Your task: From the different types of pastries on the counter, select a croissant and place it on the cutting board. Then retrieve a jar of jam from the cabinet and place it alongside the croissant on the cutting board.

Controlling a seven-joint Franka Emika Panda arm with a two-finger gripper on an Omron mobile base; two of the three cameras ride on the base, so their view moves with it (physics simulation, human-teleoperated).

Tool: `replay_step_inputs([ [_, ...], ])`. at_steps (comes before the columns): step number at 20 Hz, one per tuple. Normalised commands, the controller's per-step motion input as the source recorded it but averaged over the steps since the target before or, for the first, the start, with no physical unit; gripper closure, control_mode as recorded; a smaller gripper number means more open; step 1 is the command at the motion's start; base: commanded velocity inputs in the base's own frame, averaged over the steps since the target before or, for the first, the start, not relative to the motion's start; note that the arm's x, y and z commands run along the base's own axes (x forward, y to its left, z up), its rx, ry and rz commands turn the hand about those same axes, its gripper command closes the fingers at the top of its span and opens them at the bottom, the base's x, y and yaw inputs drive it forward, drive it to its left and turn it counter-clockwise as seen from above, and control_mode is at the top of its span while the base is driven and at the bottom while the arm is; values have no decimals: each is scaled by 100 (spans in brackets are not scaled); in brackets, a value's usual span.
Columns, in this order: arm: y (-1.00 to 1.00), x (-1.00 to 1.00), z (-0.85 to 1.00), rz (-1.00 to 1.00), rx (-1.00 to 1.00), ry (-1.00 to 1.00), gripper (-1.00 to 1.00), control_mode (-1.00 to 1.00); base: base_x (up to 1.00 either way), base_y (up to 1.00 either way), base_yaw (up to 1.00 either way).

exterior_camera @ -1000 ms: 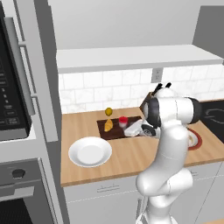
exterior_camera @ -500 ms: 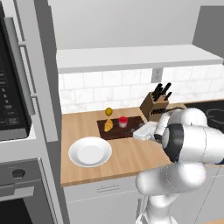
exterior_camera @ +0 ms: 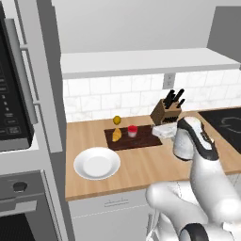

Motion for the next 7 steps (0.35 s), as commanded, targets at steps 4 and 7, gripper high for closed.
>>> replay_step_inputs([
  [4,-10,-69,86,-17,26,25,-100,-100,0,0,0],
  [7,-25,-94,67,-14,28,14,-100,-100,0,0,0],
])
